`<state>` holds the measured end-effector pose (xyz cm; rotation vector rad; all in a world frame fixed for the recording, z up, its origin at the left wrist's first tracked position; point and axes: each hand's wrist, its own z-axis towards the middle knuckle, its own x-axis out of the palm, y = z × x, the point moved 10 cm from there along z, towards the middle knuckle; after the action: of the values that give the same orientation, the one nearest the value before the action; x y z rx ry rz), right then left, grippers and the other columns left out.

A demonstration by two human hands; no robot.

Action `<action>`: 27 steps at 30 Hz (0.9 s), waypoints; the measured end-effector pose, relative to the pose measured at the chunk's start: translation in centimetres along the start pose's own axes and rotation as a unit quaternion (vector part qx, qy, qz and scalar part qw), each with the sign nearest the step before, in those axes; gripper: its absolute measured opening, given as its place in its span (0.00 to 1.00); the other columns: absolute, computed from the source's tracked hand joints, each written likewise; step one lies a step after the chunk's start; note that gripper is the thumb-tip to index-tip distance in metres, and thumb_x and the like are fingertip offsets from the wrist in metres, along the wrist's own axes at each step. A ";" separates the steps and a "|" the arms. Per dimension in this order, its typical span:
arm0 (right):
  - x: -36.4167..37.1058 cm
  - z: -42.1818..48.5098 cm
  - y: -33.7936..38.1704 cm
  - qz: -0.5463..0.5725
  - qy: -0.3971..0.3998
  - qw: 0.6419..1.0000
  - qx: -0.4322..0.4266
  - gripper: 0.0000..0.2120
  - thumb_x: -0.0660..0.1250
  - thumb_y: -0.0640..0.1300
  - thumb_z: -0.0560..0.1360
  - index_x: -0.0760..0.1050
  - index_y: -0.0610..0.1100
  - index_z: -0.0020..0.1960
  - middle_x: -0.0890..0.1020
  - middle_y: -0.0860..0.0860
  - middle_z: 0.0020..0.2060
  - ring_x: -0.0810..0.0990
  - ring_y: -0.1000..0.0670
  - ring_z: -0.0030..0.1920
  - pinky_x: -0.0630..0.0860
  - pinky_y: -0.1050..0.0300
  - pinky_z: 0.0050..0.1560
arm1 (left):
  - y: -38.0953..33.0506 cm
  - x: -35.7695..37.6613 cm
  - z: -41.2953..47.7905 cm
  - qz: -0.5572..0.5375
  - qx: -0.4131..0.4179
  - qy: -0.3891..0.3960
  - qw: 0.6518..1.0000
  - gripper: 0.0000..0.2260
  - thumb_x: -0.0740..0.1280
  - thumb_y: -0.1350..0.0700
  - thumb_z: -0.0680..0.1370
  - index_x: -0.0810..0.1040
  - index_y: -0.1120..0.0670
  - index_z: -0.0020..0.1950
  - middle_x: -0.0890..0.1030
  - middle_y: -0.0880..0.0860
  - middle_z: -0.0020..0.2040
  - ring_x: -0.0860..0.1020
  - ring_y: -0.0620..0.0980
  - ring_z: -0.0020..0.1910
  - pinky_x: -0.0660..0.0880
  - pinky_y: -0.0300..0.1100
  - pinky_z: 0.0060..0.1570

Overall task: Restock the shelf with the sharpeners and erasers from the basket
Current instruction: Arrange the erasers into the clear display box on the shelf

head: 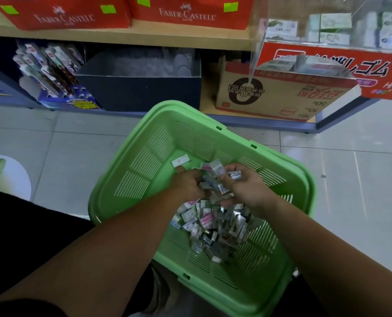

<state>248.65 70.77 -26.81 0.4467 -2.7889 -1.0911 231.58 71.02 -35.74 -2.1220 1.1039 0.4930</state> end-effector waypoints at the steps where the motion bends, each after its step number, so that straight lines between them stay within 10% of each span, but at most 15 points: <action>1: 0.1 0.0 0.0 0.004 -0.002 1.000 0.001 0.10 0.70 0.42 0.82 0.75 0.41 0.61 0.86 0.37 0.47 0.88 0.39 0.38 0.86 0.44 0.41 | -0.4 -0.1 0.0 0.010 0.009 -0.011 1.000 0.23 0.81 0.38 0.65 0.79 0.42 0.55 0.68 0.56 0.61 0.76 0.56 0.58 0.76 0.46 0.66; 8: 0.2 -0.1 -0.2 0.025 -0.016 0.999 0.024 0.12 0.67 0.43 0.84 0.72 0.38 0.62 0.83 0.39 0.48 0.83 0.42 0.36 0.81 0.48 0.35 | -1.9 0.5 0.0 0.061 0.095 0.003 0.994 0.15 0.77 0.45 0.72 0.84 0.50 0.54 0.73 0.55 0.57 0.78 0.54 0.51 0.77 0.44 0.58; 18: -1.1 -0.1 -1.1 0.084 -0.062 0.993 0.048 0.11 0.70 0.34 0.76 0.70 0.42 0.40 0.77 0.44 0.32 0.77 0.46 0.29 0.73 0.56 0.30 | -4.2 -1.3 0.5 0.109 0.191 -0.070 0.973 0.42 0.81 0.44 0.66 0.67 0.48 0.76 0.66 0.55 0.71 0.68 0.58 0.68 0.73 0.57 0.66; 27: -1.8 0.7 -3.4 0.092 -0.056 0.988 0.108 0.11 0.67 0.28 0.73 0.72 0.38 0.52 0.85 0.37 0.47 0.85 0.40 0.42 0.76 0.55 0.31 | -5.9 -0.1 0.8 0.114 0.243 -0.048 0.962 0.26 0.80 0.48 0.71 0.76 0.48 0.66 0.80 0.50 0.61 0.74 0.53 0.61 0.69 0.42 0.50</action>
<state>250.96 69.47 -29.63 0.1470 -2.9884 -0.8037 236.34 74.02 -33.87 -1.5401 1.2705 0.3759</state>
